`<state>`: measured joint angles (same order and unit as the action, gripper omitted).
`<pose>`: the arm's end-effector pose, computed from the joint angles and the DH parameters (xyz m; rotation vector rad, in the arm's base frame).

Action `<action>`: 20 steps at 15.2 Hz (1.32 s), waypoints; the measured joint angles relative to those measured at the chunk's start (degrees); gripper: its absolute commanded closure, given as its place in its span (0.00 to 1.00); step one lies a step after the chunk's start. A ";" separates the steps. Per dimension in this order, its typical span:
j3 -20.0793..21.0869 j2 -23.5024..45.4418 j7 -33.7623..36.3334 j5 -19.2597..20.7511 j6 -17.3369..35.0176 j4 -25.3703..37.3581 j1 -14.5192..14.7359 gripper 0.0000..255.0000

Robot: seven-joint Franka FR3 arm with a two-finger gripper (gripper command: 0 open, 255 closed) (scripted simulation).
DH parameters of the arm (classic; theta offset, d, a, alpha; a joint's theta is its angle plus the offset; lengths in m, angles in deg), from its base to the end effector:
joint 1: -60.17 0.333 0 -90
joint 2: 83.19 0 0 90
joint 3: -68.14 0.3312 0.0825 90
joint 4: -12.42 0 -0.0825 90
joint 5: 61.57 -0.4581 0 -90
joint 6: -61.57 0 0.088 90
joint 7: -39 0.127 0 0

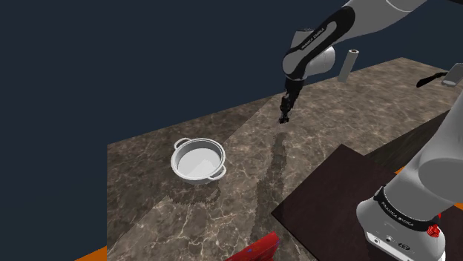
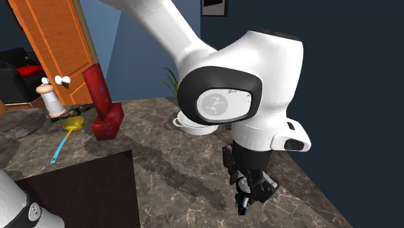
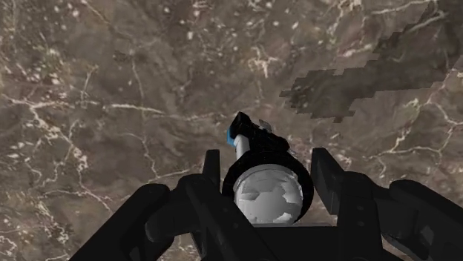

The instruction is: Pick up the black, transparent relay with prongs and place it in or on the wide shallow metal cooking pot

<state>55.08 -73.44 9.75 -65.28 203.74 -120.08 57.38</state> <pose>0.5491 -0.1584 0.2092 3.1279 0.2918 0.0066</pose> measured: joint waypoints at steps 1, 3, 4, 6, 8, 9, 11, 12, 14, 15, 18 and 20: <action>-0.06 -0.73 0.26 0.30 -0.69 -0.02 0.09 1.00; -0.20 -2.08 0.68 0.85 -2.25 0.24 0.20 1.00; -0.24 -2.51 0.81 1.04 -3.00 0.57 0.23 1.00; -0.38 -3.56 0.99 1.45 -4.36 0.91 0.22 1.00; -0.38 -4.79 1.49 1.92 -5.92 1.30 0.37 1.00; -0.43 -5.23 1.56 2.09 -6.73 1.67 0.36 1.00; -0.49 -6.20 1.76 2.44 -7.95 1.95 0.37 1.00; -0.53 -6.76 1.86 2.63 -8.85 2.32 0.37 1.00; -0.47 -7.78 2.27 2.98 -10.32 2.79 0.48 1.00; -0.49 -8.11 2.29 3.09 -10.79 2.95 0.46 1.00; 0.97 -8.94 5.48 3.38 -11.53 2.86 2.02 1.00; 2.23 -9.89 8.16 3.66 -11.54 1.96 3.30 1.00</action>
<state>57.31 -83.33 17.91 -61.62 192.20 -118.12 60.68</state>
